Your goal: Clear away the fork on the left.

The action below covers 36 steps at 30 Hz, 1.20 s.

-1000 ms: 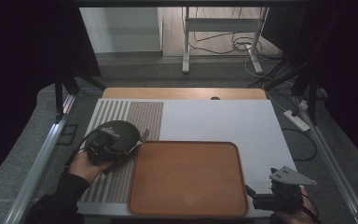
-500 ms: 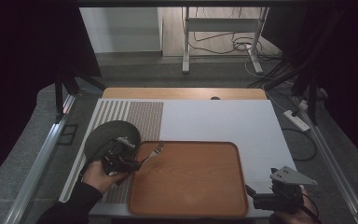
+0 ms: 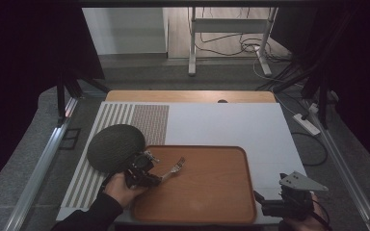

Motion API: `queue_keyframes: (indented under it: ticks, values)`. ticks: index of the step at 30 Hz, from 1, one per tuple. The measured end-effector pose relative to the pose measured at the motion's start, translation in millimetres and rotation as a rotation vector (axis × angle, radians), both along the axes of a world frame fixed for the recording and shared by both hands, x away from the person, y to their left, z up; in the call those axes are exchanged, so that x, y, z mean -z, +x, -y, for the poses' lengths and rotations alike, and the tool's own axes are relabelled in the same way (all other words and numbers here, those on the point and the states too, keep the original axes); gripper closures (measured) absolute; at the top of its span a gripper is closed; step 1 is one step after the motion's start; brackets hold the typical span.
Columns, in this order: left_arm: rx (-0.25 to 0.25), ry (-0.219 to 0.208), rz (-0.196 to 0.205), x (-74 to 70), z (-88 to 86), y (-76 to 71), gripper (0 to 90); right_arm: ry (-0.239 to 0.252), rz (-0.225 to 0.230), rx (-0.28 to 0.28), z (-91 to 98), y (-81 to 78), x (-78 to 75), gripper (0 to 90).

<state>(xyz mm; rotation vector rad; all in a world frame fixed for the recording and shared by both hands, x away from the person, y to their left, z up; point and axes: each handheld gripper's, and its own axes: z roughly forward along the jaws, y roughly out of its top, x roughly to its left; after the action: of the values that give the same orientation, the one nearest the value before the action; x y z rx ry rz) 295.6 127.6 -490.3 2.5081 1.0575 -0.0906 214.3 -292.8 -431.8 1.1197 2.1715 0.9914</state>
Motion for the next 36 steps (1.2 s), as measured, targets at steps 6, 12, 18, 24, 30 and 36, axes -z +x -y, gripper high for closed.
queue_keyframes:
  ticks: [6, 12, 18, 24, 30, 36]
  values:
    - [0.020, 0.036, -0.004, 8.2, 8.6, 0.0, 78.0, 0.001, 0.011, -0.013, 0.1, -1.3, -0.3, 0.0]
    - [0.047, 0.041, 0.017, 12.1, 13.1, -0.2, 74.5, 0.003, 0.011, -0.020, -0.2, -1.5, -0.4, 0.0]
    - [0.088, 0.014, 0.104, 2.5, 21.6, -0.4, 54.9, 0.017, 0.007, -0.029, 1.1, -1.2, -0.6, 0.0]
    - [0.150, 0.011, 0.120, -0.7, 38.7, 1.5, 70.9, 0.019, 0.005, -0.032, 1.2, -1.1, -0.6, 0.0]
    - [0.163, 0.023, 0.082, 6.5, 48.5, 10.3, 89.1, 0.018, 0.006, -0.034, 1.0, -1.3, -0.4, 0.0]
    - [0.148, 0.035, 0.076, 12.9, 45.5, 16.8, 89.2, 0.016, 0.004, -0.033, 0.9, -1.1, -0.4, 0.0]
